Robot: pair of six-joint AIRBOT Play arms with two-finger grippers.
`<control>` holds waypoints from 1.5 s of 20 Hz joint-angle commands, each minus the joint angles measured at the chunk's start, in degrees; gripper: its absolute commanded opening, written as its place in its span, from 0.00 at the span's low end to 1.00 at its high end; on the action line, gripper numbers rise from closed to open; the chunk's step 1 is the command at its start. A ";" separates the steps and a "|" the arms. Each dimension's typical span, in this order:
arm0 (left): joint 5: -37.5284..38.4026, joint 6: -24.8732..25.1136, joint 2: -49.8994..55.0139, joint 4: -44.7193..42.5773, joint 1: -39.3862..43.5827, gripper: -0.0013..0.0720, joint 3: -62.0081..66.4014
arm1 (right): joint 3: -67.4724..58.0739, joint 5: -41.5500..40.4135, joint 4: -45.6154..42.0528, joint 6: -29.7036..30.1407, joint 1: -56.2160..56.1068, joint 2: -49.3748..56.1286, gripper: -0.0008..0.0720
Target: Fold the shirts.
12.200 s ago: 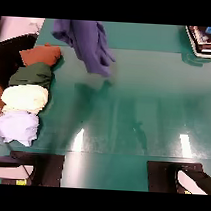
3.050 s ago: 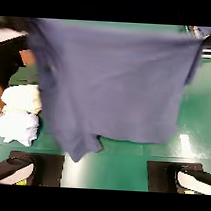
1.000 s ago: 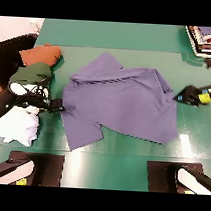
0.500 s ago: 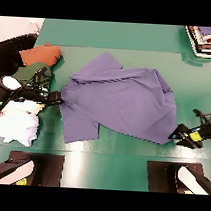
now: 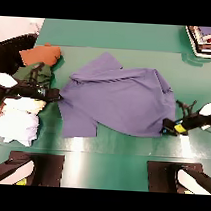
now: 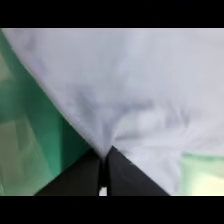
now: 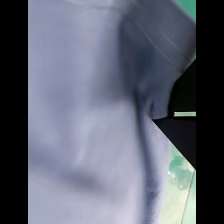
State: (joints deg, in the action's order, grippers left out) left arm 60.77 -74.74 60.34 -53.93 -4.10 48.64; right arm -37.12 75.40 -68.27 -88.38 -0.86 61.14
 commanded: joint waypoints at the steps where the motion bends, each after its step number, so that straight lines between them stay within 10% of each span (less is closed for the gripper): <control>1: 0.20 -2.36 -6.80 -1.31 -0.07 0.05 7.37 | -10.97 0.15 -2.67 -0.09 -2.62 -6.38 0.03; 15: 2.75 -8.39 -19.63 -4.63 -0.07 0.05 67.67 | -72.70 9.05 -3.45 2.08 11.76 -19.52 0.03; 30: 11.08 -9.86 10.56 -6.93 -0.04 0.06 35.30 | -61.64 17.90 -8.87 0.79 -2.14 19.37 0.03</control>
State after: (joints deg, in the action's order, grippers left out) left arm 73.14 -85.21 62.76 -61.12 -4.10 90.24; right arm -103.39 93.67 -76.29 -87.48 -1.83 72.18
